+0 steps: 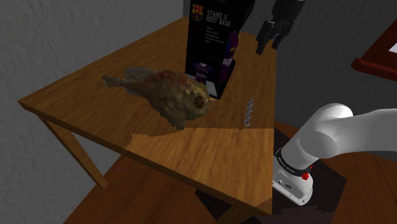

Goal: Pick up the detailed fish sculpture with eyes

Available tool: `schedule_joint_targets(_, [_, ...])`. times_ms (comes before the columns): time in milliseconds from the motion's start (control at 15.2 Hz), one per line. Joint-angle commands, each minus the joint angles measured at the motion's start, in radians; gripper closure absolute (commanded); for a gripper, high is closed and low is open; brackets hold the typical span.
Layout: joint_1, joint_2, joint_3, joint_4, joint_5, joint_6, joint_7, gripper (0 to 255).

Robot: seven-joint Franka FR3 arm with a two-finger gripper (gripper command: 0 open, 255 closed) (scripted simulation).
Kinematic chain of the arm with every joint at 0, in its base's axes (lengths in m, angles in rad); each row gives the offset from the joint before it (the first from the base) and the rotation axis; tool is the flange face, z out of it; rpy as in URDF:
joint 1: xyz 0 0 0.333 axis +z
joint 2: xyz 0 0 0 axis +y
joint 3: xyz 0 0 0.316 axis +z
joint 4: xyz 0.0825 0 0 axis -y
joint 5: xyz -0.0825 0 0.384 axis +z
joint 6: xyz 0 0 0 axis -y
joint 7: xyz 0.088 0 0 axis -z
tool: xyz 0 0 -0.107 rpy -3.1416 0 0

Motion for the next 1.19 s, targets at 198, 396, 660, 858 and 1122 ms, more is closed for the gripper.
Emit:
schedule_joint_targets(198, [0.032, 0.061, 0.045, 0.031, 0.020, 0.047, 0.005, 0])
schedule_joint_targets(396, [0.061, 0.124, 0.090, 0.068, 0.035, 0.091, 0.009, 0])
schedule_joint_targets(660, [0.097, 0.211, 0.150, 0.126, 0.045, 0.143, 0.016, 0])
schedule_joint_targets(858, [0.125, 0.278, 0.193, 0.176, 0.043, 0.178, 0.024, 0])
schedule_joint_targets(1122, [0.152, 0.369, 0.257, 0.250, 0.033, 0.216, 0.034, 0])
